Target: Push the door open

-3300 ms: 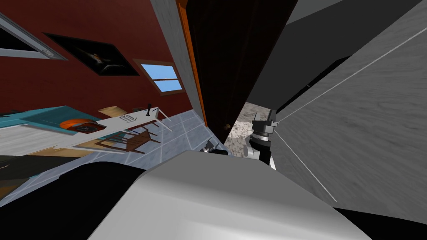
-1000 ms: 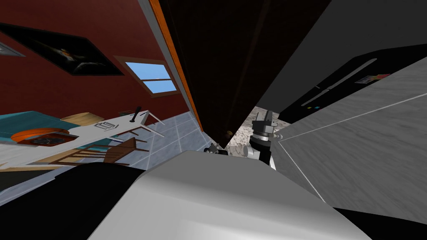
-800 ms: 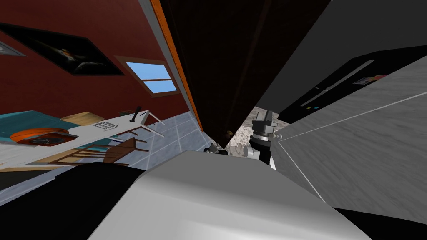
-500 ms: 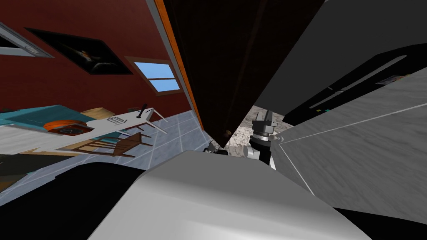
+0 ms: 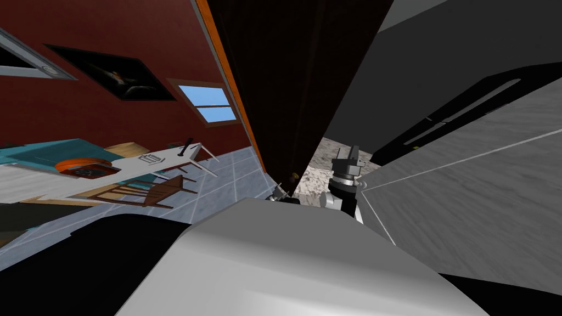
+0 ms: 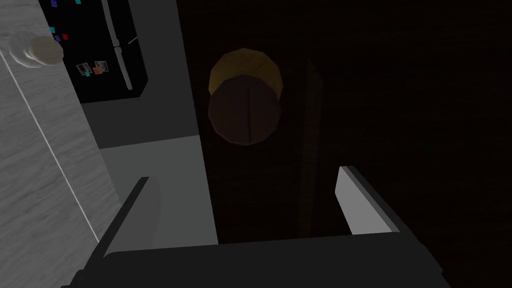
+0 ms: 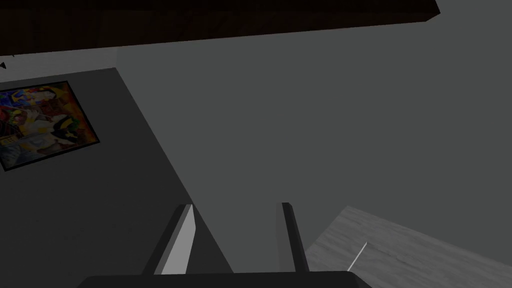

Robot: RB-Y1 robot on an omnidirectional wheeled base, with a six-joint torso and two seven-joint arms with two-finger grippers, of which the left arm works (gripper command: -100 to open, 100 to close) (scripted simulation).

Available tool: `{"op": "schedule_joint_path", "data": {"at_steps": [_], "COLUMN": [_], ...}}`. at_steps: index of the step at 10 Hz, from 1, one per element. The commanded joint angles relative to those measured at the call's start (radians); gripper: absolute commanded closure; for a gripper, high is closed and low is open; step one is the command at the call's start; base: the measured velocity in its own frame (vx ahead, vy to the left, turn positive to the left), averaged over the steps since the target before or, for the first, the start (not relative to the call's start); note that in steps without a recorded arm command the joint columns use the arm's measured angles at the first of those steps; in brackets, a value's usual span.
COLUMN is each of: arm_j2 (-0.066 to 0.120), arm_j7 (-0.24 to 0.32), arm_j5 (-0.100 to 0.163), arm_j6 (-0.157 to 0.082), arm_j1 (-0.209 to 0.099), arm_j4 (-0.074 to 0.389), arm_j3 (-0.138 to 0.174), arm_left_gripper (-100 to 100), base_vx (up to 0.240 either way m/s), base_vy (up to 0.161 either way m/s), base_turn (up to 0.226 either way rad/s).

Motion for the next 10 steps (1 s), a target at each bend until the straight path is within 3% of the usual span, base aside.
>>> {"op": "schedule_joint_path", "data": {"at_steps": [1, 4, 5, 6, 10], "arm_j2": [-0.001, -0.029, -0.019, -0.019, -0.019], "arm_j7": [0.002, 0.006, 0.008, 0.008, 0.008], "arm_j5": [0.0, -0.001, -0.002, -0.002, -0.002], "arm_j6": [0.013, 0.036, 0.033, 0.033, 0.033], "arm_j1": [-0.008, -0.026, -0.018, -0.018, -0.018], "arm_j4": [-0.002, -0.003, -0.01, -0.01, -0.01], "arm_j3": [0.0, 0.0, -0.002, -0.002, -0.002], "arm_left_gripper": [-100, -100, -100, 100, 100], "base_vx": [0.152, 0.142, 0.053, -0.005, -0.015], "base_vy": [-0.143, -0.117, -0.047, 0.005, 0.013], "base_turn": [-0.015, -0.022, 0.001, 0.005, -0.002]}}
